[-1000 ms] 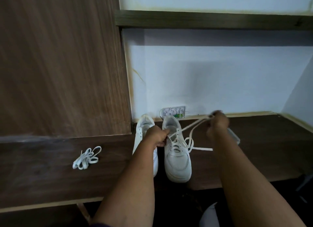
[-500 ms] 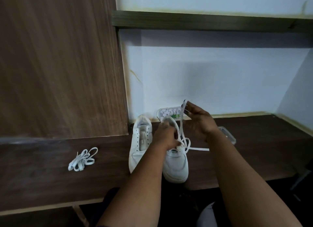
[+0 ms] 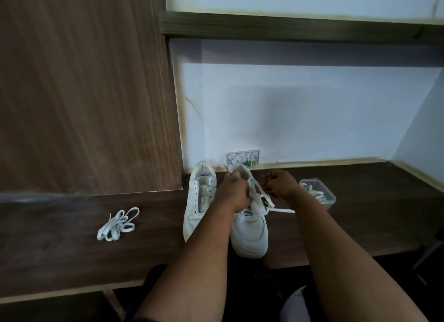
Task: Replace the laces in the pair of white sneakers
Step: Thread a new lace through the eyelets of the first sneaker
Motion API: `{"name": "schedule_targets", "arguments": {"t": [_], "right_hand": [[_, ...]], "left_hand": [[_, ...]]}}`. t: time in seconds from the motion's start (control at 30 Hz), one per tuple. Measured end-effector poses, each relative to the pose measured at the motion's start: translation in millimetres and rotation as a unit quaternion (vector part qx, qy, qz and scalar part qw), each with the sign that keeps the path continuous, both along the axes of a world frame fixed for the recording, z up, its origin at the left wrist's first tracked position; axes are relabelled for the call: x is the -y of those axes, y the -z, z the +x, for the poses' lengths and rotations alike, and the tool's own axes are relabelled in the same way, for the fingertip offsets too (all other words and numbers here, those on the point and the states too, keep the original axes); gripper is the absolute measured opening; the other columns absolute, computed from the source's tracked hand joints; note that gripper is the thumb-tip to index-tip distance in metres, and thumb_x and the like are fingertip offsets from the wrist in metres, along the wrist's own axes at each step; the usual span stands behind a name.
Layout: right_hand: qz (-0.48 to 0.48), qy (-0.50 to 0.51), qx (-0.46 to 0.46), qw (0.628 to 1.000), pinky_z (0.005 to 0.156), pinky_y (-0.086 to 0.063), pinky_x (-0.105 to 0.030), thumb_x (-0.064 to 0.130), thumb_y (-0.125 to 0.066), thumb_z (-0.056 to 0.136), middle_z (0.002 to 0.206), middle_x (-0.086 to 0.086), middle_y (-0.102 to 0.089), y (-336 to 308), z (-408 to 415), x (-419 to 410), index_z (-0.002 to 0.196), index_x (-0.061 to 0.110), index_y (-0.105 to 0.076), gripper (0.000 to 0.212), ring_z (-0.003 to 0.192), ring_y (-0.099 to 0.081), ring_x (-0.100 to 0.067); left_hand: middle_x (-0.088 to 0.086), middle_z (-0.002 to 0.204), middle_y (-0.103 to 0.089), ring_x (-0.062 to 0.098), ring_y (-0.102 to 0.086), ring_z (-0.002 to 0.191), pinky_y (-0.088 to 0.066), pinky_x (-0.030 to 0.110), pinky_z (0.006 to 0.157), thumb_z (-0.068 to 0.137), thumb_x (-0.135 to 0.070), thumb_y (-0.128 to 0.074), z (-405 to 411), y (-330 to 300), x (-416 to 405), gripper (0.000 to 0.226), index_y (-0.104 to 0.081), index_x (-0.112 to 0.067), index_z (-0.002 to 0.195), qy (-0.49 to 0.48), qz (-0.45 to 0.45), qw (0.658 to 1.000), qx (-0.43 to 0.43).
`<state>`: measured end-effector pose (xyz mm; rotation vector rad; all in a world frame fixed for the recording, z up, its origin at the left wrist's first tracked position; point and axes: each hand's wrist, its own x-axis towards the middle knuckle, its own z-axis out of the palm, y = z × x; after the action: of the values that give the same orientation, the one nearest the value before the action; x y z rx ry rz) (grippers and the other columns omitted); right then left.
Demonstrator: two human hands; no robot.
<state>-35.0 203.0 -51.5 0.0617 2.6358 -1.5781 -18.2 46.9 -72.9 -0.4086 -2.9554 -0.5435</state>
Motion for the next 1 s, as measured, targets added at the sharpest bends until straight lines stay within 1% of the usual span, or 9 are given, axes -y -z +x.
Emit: {"name": "schedule_targets", "arguments": {"t": [0.13, 0.33, 0.43, 0.5, 0.57, 0.67, 0.73, 0.87, 1.0], "right_hand": [[0.253, -0.128, 0.091, 0.955, 0.088, -0.052, -0.038, -0.002, -0.067, 0.077, 0.120, -0.014, -0.059, 6.3, 4.9, -3.7, 0.125, 0.009, -0.055, 0.051, 0.102, -0.059, -0.026], [0.369, -0.074, 0.032, 0.926, 0.084, -0.050, -0.030, 0.020, -0.062, 0.088, 0.114, -0.013, -0.066, 10.4, 6.1, -3.8, 0.119, 0.008, -0.061, 0.033, 0.104, -0.063, -0.026], [0.000, 0.124, -0.128, 0.984, 0.085, -0.048, -0.035, 0.030, -0.054, 0.095, 0.124, -0.016, -0.059, 3.0, -1.0, -3.7, 0.128, 0.015, -0.046, 0.037, 0.106, -0.060, -0.029], [-0.259, 0.153, -0.172, 0.938, 0.096, -0.043, -0.040, 0.032, -0.053, 0.096, 0.143, -0.013, -0.041, -7.8, -5.5, 0.3, 0.138, 0.022, -0.032, 0.048, 0.123, -0.049, -0.027], [-0.249, 0.125, -0.169, 0.945, 0.099, -0.039, -0.037, 0.028, -0.052, 0.097, 0.145, -0.010, -0.038, -12.0, -6.3, 3.0, 0.138, 0.023, -0.032, 0.046, 0.128, -0.043, -0.026], [0.042, 0.046, -0.155, 0.986, 0.077, -0.043, -0.020, 0.018, -0.059, 0.092, 0.116, -0.007, -0.059, -0.6, -3.6, 2.1, 0.119, 0.015, -0.055, 0.028, 0.102, -0.060, -0.020], [0.124, 0.013, -0.113, 0.986, 0.052, -0.041, -0.011, 0.022, -0.063, 0.088, 0.096, -0.006, -0.067, 10.8, -3.3, 6.0, 0.095, 0.016, -0.064, 0.010, 0.072, -0.062, -0.014], [0.175, 0.032, -0.096, 0.979, 0.058, -0.040, -0.019, 0.041, -0.070, 0.081, 0.083, -0.003, -0.065, 20.9, -6.1, 19.2, 0.084, 0.015, -0.063, 0.028, 0.072, -0.060, -0.015], [0.147, 0.072, -0.084, 0.983, 0.063, -0.046, -0.025, 0.041, -0.076, 0.070, 0.079, -0.003, -0.062, 27.9, -3.3, 28.2, 0.085, 0.012, -0.059, 0.036, 0.075, -0.062, -0.020]], "left_hand": [[0.009, 0.112, -0.055, 0.020, -0.053, 0.094, -0.049, 0.033, 0.076, 0.093, -0.027, -0.052, 4.5, -13.1, -7.2, 0.026, -0.067, -0.008, 0.084, -0.103, 0.270, 0.955, 0.065], [-0.007, 0.045, -0.041, 0.010, -0.033, 0.045, -0.026, 0.019, 0.044, 0.092, -0.018, -0.050, -7.3, -60.1, 20.1, 0.029, -0.050, -0.017, 0.063, -0.229, 0.752, 0.611, 0.095], [-0.005, 0.058, -0.049, 0.008, -0.044, 0.052, -0.035, 0.020, 0.048, 0.094, -0.018, -0.052, -18.2, -62.2, 43.9, 0.029, -0.054, -0.017, 0.065, -0.265, 0.820, 0.507, 0.012], [-0.002, 0.073, -0.053, 0.006, -0.053, 0.062, -0.043, 0.016, 0.056, 0.098, -0.014, -0.050, -22.4, -61.3, 56.1, 0.023, -0.055, -0.015, 0.075, -0.257, 0.842, 0.474, -0.021], [-0.001, 0.075, -0.056, 0.005, -0.058, 0.061, -0.047, 0.018, 0.057, 0.096, -0.009, -0.050, -24.3, -56.1, 63.1, 0.014, -0.053, -0.016, 0.085, -0.256, 0.779, 0.573, -0.012], [-0.001, 0.068, -0.062, 0.016, -0.068, 0.067, -0.054, 0.031, 0.062, 0.085, -0.011, -0.060, -23.9, -40.6, 64.1, 0.017, -0.058, -0.023, 0.073, -0.260, 0.493, 0.830, 0.008], [-0.004, 0.070, -0.065, 0.020, -0.068, 0.076, -0.054, 0.031, 0.068, 0.080, -0.015, -0.070, -15.9, -38.5, 57.9, 0.019, -0.065, -0.025, 0.065, -0.192, 0.360, 0.912, 0.031], [-0.004, 0.083, -0.071, 0.013, -0.064, 0.085, -0.048, 0.024, 0.076, 0.077, -0.019, -0.079, 0.5, -38.2, 27.2, 0.004, -0.077, -0.019, 0.081, -0.011, 0.196, 0.974, 0.115], [0.008, 0.096, -0.070, 0.023, -0.065, 0.089, -0.047, 0.029, 0.069, 0.082, -0.017, -0.067, -3.9, -21.6, 3.3, 0.013, -0.072, -0.011, 0.093, -0.059, 0.048, 0.992, 0.100]]}}
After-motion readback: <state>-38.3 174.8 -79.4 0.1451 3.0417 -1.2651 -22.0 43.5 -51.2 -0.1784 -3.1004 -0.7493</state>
